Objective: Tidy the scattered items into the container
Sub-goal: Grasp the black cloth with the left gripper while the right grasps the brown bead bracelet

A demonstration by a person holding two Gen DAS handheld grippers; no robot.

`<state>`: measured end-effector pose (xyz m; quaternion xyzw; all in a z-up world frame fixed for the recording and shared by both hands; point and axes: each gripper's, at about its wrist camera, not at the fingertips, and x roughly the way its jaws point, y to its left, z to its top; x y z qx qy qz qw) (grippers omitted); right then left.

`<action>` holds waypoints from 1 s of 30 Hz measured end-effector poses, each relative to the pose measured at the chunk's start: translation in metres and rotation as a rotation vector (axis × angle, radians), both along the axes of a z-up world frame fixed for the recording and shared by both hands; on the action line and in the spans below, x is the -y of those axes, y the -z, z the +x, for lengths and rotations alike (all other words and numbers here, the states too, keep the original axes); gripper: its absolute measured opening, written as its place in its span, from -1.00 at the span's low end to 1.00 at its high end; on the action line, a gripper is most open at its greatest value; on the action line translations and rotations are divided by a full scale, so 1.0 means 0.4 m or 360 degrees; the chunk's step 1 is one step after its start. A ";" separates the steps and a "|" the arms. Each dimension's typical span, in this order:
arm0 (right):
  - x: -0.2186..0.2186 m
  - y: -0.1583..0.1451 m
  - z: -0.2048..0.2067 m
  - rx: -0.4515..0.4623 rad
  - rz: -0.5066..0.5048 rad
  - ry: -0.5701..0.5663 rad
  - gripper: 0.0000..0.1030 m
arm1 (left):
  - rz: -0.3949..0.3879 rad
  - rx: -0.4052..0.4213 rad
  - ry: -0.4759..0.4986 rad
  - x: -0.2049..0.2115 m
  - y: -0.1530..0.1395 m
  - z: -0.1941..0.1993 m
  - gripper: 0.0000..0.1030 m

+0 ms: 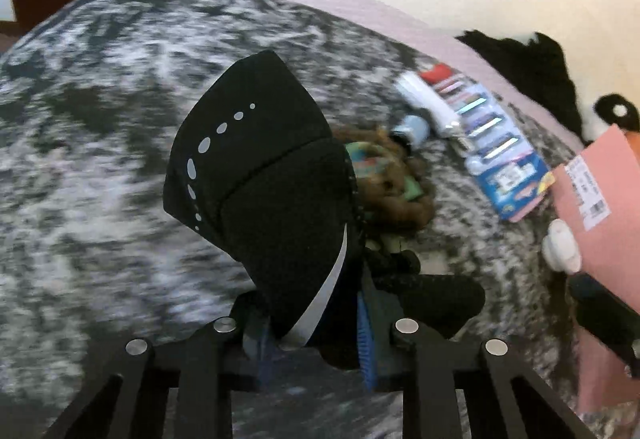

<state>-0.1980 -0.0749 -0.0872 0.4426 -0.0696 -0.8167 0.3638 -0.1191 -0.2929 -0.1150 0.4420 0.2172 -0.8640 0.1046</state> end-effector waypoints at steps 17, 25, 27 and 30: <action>0.159 0.261 -0.265 0.0946 -0.0634 0.0396 -0.04 | -0.0060 0.0009 -0.0134 0.165 -0.021 0.117 -0.46; 0.186 0.261 -0.250 0.0967 -0.0646 0.0248 -0.61 | -0.0121 -0.0005 -0.0030 0.113 -0.034 0.099 -0.46; 0.177 0.241 -0.234 0.0950 -0.0693 0.0227 -0.61 | -0.0128 -0.0010 -0.0016 0.104 -0.038 0.099 -0.46; 0.158 0.196 -0.214 0.0917 -0.0803 0.0167 -0.61 | -0.0128 -0.0021 -0.0002 0.098 -0.044 0.102 -0.46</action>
